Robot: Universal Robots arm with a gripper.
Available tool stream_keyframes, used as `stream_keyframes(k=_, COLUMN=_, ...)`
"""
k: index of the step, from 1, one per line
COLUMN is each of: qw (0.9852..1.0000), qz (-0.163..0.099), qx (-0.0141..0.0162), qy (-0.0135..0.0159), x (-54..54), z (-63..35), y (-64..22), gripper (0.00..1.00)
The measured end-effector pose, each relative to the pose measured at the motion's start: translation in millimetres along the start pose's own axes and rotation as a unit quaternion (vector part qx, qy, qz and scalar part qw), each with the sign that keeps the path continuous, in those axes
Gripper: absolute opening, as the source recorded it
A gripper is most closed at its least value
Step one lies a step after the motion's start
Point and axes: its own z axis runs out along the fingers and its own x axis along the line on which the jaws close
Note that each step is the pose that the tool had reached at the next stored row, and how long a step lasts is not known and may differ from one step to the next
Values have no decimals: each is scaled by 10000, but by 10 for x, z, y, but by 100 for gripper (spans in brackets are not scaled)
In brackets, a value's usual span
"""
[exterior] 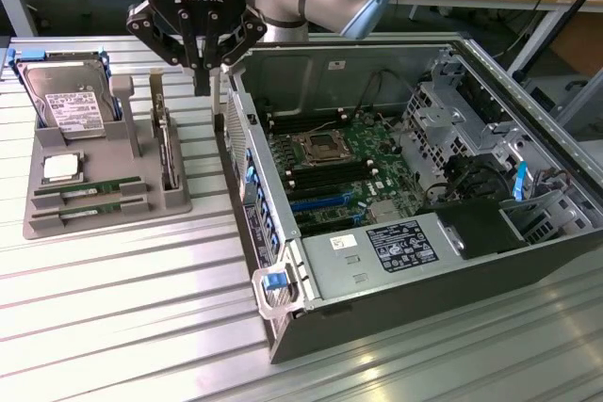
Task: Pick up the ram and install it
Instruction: 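Reach for the ram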
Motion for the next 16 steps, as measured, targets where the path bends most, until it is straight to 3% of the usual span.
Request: stream_keyframes(k=16, qw=10000, qz=0, qx=0, qy=0, x=187, z=0, y=-14, gripper=11)
